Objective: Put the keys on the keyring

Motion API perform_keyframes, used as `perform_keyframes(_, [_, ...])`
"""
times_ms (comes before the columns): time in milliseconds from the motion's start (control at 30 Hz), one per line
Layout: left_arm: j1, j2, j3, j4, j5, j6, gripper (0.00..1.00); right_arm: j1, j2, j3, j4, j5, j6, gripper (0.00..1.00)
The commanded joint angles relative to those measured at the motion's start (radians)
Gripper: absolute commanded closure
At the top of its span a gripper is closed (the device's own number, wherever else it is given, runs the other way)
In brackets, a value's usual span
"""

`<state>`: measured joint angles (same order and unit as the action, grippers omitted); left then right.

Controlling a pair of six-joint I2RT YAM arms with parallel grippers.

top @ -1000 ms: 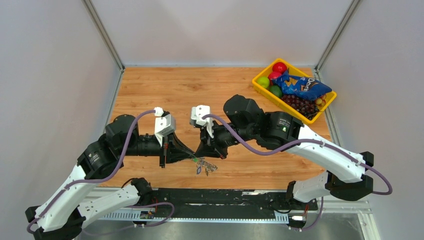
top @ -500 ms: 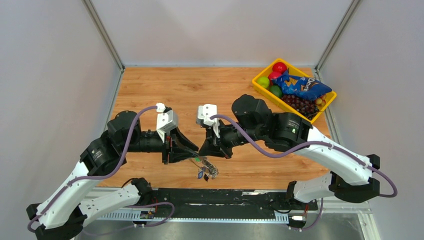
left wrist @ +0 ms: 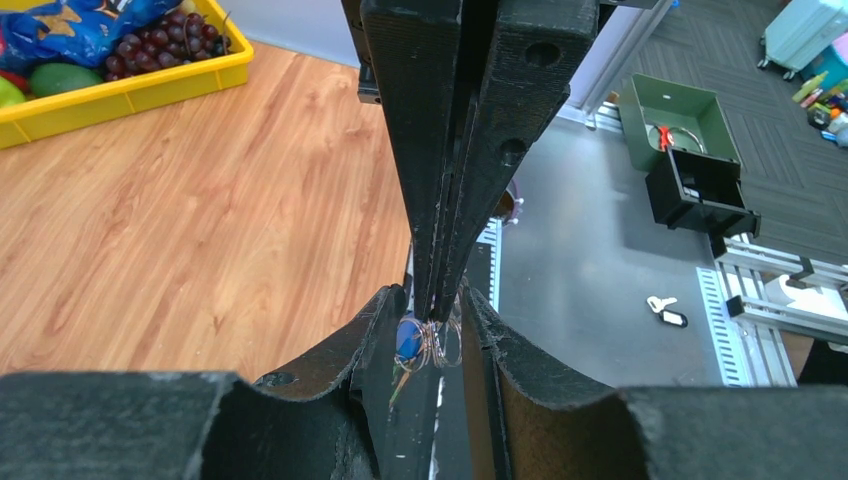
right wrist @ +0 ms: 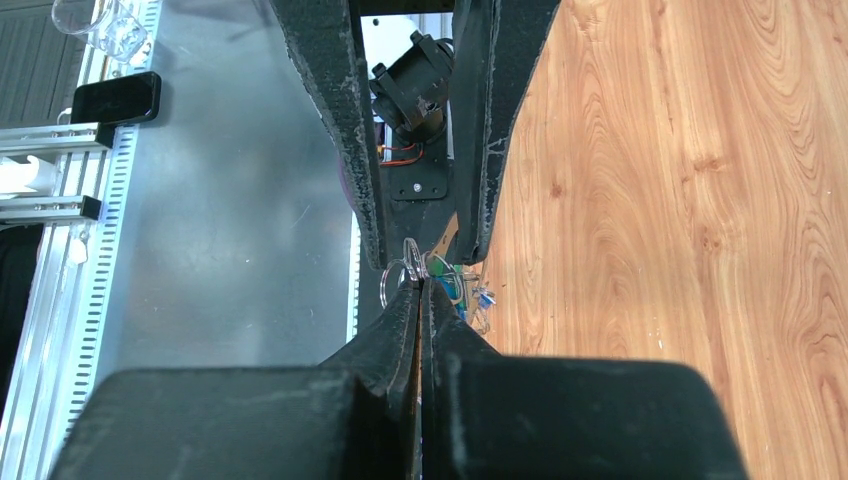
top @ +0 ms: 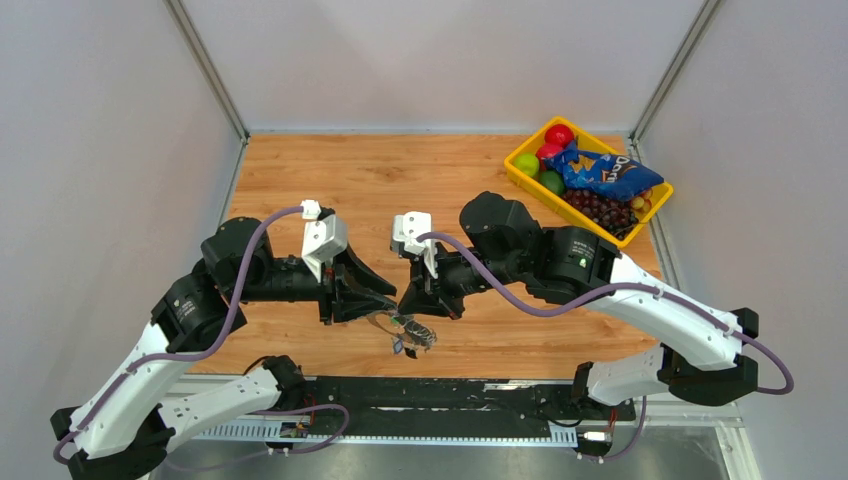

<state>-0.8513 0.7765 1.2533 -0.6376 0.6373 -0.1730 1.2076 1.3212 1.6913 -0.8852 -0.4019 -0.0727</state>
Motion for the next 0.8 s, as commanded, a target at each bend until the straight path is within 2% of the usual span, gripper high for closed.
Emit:
perform_keyframes(0, [-0.001,-0.002,0.028,-0.005,0.021,0.027,0.63,0.003,0.004,0.027,0.034,0.006,0.008,1.0])
perform_keyframes(767, [-0.001,0.007,0.03,-0.108,-0.022,0.084,0.68,0.003,0.013,0.056,0.029,0.034,0.017,1.0])
